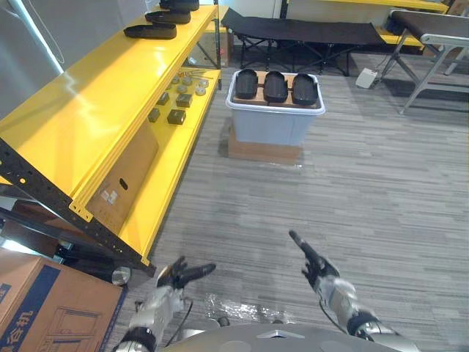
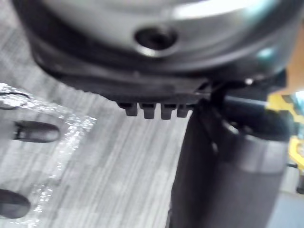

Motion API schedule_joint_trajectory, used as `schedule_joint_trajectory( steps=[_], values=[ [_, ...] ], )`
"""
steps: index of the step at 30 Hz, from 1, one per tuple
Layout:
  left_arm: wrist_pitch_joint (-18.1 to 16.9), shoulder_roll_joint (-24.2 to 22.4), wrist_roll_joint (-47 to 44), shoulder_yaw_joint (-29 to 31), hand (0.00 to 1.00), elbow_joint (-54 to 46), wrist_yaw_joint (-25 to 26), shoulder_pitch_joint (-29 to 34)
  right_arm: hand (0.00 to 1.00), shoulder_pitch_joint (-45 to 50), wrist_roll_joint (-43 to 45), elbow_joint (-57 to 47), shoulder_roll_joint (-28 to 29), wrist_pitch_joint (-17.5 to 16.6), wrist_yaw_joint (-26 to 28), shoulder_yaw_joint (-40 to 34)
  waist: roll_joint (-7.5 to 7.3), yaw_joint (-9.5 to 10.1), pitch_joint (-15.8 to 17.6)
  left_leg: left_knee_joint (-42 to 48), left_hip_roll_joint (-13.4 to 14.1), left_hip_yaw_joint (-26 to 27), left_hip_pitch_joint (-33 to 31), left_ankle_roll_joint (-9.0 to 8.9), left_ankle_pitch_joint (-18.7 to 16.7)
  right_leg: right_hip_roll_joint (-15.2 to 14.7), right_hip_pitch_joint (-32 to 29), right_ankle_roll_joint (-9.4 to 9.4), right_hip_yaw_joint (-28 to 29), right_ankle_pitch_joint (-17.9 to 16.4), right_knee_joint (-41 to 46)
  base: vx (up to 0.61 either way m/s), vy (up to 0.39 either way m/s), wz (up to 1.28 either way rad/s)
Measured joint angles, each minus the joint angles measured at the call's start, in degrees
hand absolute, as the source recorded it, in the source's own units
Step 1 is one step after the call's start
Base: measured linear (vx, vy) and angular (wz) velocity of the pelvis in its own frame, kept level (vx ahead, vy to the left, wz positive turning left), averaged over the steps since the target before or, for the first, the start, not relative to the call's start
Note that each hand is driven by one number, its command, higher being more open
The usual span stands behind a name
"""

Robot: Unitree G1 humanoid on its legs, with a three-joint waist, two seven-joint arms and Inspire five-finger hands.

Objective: Walk over and take three plastic housings, then place them on the shelf

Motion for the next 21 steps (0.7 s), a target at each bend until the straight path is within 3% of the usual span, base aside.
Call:
schedule_joint_trajectory(
  steps=[2,7,12,17,21],
  values=[
    [0.02,-0.01,-0.89,-0.55,1.00,0.07,-0.03,-1.10,1.00,-2.04,0.43,-0.14,0.09,-1.29,0.41,1.98,-0.02,-0.08,0.01,-0.01,-0.13,0.24,0.45,-0.12,-0.08,-0.09,0.42,0.04,0.00,0.02,-0.08,0.05,0.036,0.00],
    [-0.04,-0.15,-1.62,-1.20,1.00,0.25,-1.30,0.51,1.00,-2.21,2.55,-0.04,0.24,-0.04,1.44,2.11,-0.02,-0.01,0.28,0.30,-0.06,0.20,1.13,-1.56,-0.98,-0.11,1.14,0.04,-0.09,0.02,-0.06,0.04,0.013,0.03],
    [-1.09,-0.62,-6.57,-2.48,1.00,0.10,-1.69,3.10,1.00,0.22,5.72,-0.07,0.84,-1.19,-1.30,1.95,-0.04,-0.06,0.55,1.63,-0.02,0.24,1.11,-2.48,-1.61,-0.35,1.76,0.24,-0.09,-0.13,0.14,0.00,0.000,0.00],
    [-5.29,-1.90,-12.74,-2.22,1.00,-0.14,0.94,5.30,1.00,2.65,6.60,-0.08,1.56,-2.92,-2.29,1.84,0.05,-0.03,0.83,1.66,-0.05,0.16,0.91,-2.29,-1.56,-0.43,1.46,0.25,-0.04,-1.17,0.54,-0.05,-0.015,0.00],
    [-7.61,-2.83,-13.47,-2.22,1.00,-3.87,1.22,7.43,1.00,4.80,7.91,-1.69,2.13,-3.76,-1.58,1.81,0.31,-0.10,0.83,0.44,0.21,-0.59,0.18,-0.30,-0.12,-0.07,-0.10,-0.01,-0.52,-1.52,1.77,-0.08,-0.027,0.07]
  ],
)
